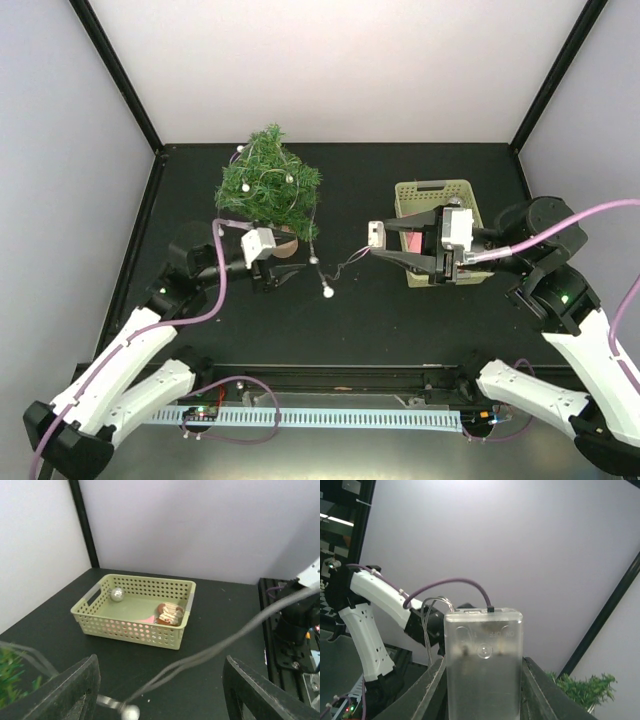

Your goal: Decorate the small christmas tree

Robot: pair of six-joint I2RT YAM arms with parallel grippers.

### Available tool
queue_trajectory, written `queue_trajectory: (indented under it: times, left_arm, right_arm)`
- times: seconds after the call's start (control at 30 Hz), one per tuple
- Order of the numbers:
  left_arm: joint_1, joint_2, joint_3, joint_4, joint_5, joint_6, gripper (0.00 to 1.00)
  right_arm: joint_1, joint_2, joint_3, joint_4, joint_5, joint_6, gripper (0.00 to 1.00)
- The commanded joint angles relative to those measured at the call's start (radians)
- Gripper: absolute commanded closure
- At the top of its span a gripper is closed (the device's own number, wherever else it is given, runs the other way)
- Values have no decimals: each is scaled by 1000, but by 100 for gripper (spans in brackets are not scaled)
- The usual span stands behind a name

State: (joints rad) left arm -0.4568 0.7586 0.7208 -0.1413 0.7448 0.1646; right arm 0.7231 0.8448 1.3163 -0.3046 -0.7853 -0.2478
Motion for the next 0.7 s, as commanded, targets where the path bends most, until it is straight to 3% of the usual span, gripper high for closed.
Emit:
queue_trajectory:
  times: [0.0, 0.3, 0.67]
  left_arm:
    - [-79, 47, -11, 88, -28, 89, 31]
    - [-201, 149, 12, 205, -132, 209, 32]
    - [-261, 208, 24, 286, -122, 248, 35]
  right_arm:
    - [4, 10, 34, 98, -63, 36, 68]
    - [4, 20, 40, 127, -92, 32, 68]
    - [3, 18, 44, 133, -97, 22, 68]
